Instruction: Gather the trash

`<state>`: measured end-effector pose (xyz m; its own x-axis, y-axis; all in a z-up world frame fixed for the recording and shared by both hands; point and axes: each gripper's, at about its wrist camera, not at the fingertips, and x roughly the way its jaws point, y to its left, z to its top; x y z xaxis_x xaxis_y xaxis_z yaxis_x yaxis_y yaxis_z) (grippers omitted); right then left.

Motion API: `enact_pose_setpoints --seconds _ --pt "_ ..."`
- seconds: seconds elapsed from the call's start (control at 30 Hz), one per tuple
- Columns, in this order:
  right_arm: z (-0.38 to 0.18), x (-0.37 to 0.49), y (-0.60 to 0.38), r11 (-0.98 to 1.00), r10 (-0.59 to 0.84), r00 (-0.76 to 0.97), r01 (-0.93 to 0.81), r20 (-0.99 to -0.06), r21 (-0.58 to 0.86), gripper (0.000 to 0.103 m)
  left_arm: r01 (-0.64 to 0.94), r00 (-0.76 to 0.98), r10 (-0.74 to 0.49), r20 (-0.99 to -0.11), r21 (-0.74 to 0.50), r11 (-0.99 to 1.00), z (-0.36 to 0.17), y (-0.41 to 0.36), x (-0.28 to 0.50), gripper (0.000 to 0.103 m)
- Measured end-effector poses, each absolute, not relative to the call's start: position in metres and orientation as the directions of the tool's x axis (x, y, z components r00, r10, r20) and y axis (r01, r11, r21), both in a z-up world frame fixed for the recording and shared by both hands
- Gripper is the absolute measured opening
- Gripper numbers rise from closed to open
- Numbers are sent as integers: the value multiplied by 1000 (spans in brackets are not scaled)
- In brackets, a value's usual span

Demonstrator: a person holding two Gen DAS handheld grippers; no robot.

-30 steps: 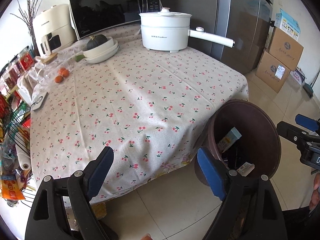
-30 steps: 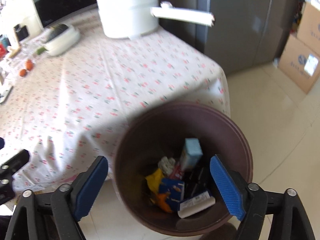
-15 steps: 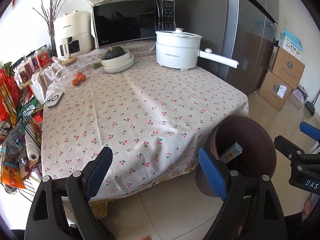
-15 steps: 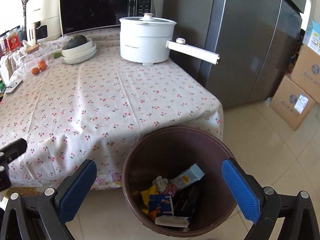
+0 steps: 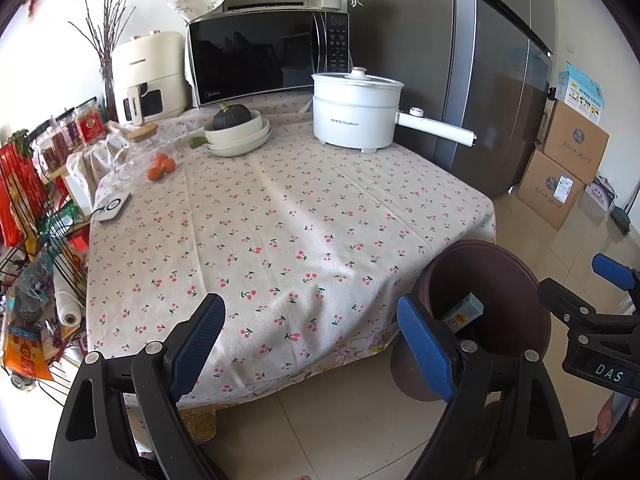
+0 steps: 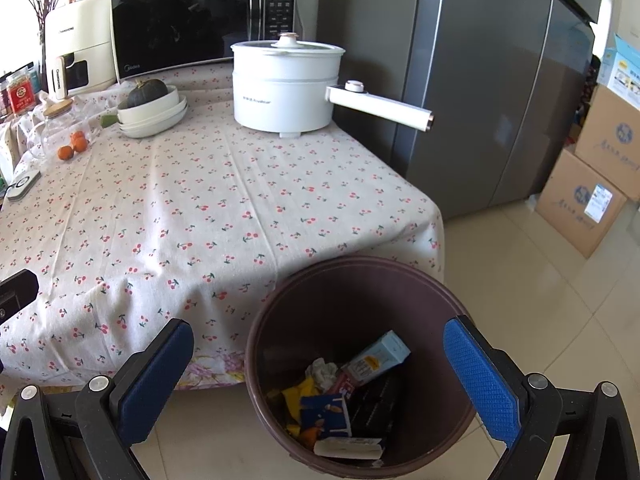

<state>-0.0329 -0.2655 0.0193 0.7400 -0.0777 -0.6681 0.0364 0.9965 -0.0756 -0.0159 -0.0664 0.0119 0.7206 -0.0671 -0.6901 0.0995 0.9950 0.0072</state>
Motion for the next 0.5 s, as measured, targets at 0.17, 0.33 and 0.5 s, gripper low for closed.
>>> enact_pose_setpoints --seconds 0.17,0.33,0.5 --pt "20 -34 -266 997 -74 742 38 -667 -69 103 99 719 -67 -691 6 995 12 -67 -16 90" --pt "20 -33 -266 997 -75 741 36 -667 -71 103 100 718 -68 -693 5 995 11 -67 -16 90" --pt "20 -34 -266 997 -71 742 35 -667 -66 103 99 714 -68 -697 4 995 9 -67 -15 90"
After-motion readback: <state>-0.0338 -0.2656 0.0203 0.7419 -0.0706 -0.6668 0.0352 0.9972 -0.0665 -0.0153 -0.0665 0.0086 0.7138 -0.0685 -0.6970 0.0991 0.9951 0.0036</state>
